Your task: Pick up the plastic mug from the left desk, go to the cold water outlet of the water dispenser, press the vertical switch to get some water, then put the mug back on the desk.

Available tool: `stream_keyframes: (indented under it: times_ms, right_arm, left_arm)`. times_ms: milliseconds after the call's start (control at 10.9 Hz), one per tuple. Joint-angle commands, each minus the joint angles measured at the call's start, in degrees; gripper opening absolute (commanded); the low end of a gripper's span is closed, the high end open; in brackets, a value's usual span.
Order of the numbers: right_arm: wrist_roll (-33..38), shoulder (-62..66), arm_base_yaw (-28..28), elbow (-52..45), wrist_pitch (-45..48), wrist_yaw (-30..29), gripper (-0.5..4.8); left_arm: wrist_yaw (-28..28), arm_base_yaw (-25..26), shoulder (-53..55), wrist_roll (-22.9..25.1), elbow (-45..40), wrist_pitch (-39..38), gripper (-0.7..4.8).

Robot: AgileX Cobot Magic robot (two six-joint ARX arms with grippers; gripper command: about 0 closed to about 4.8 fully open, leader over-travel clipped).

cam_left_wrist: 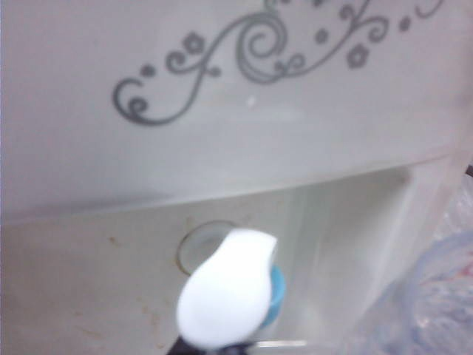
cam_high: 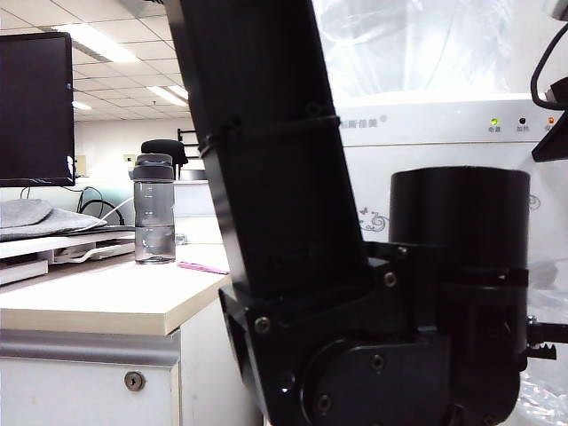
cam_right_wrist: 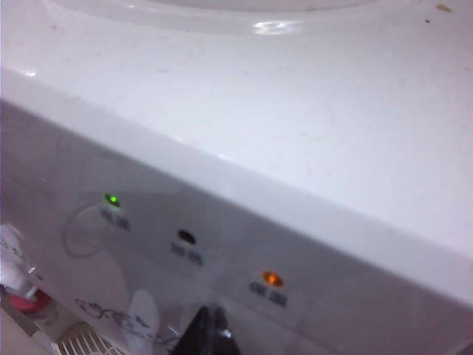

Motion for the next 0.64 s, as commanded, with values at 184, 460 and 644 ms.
stream_keyframes:
  times_ms: [184,460,644]
  right_arm:
    - [0.24,0.20,-0.63,0.61,3.15,4.66,-0.01]
    - [0.24,0.20,-0.63,0.61,3.17,4.63,-0.01]
    - [0.24,0.20,-0.63,0.59,3.15,4.63,-0.01]
  left_arm:
    - [2.58,-1.62,-2.27,-1.16,0.81,5.66,-0.01]
    - [2.51,-1.97,-2.40,-1.14,0.81,5.75,-0.01]
    - [2.54,-2.21,-2.69,-1.16,0.81,5.70,-0.01]
